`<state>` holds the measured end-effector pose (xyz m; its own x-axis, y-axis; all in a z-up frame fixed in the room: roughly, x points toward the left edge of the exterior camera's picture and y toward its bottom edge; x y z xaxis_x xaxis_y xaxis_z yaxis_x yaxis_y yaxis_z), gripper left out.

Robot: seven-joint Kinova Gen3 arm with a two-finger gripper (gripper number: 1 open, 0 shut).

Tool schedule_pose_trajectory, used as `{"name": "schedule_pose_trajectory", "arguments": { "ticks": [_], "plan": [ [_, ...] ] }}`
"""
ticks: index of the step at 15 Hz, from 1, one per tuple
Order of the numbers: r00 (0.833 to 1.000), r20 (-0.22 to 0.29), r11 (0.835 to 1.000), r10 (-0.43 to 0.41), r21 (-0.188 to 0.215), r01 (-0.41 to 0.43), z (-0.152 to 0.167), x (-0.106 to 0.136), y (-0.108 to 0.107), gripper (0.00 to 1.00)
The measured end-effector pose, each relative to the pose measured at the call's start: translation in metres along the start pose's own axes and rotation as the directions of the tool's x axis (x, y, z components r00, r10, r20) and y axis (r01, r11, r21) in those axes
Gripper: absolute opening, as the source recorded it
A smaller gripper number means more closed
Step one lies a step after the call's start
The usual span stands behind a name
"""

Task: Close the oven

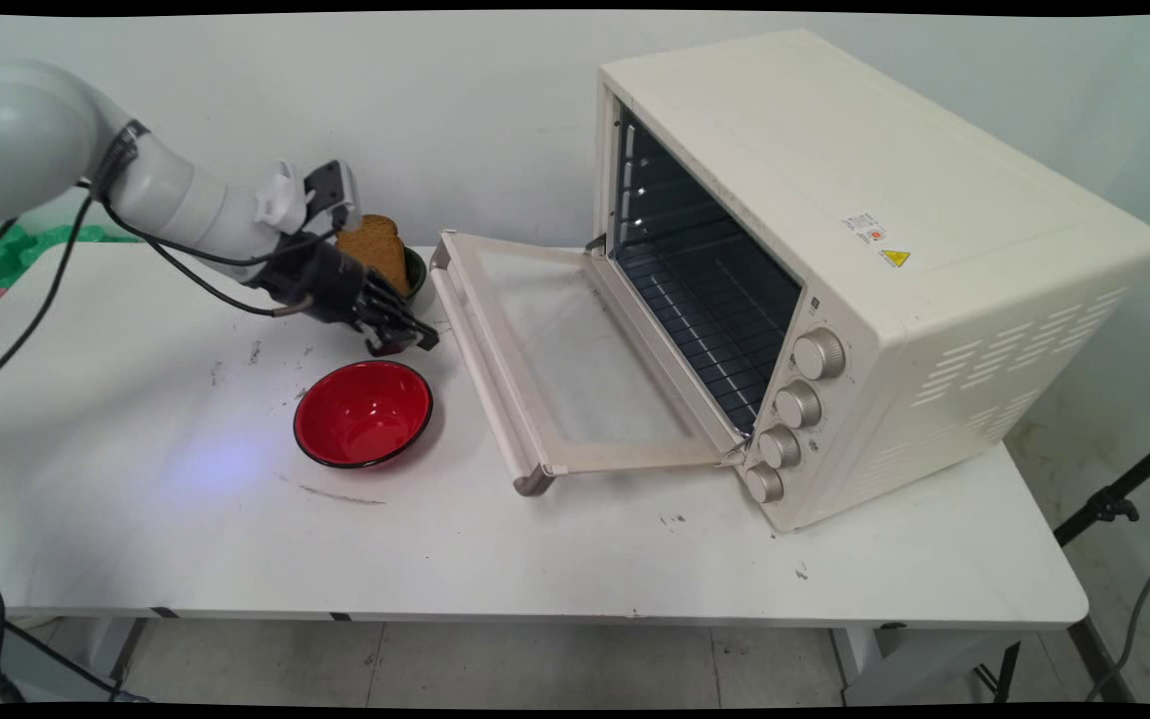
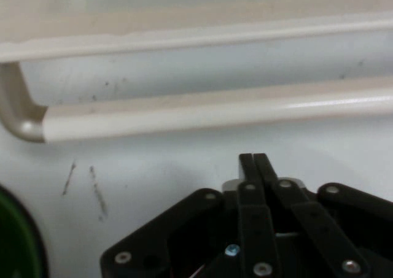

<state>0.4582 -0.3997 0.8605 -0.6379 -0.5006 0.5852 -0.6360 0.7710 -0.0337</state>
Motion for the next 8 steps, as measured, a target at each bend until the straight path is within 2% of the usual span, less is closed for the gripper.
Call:
{"name": "schedule_pose_trajectory", "arguments": {
  "ticks": [8],
  "plan": [
    [0.998,-0.040,0.999,-0.041,-0.002,0.041,0.047,0.003,0.010,0.00]
  ]
}}
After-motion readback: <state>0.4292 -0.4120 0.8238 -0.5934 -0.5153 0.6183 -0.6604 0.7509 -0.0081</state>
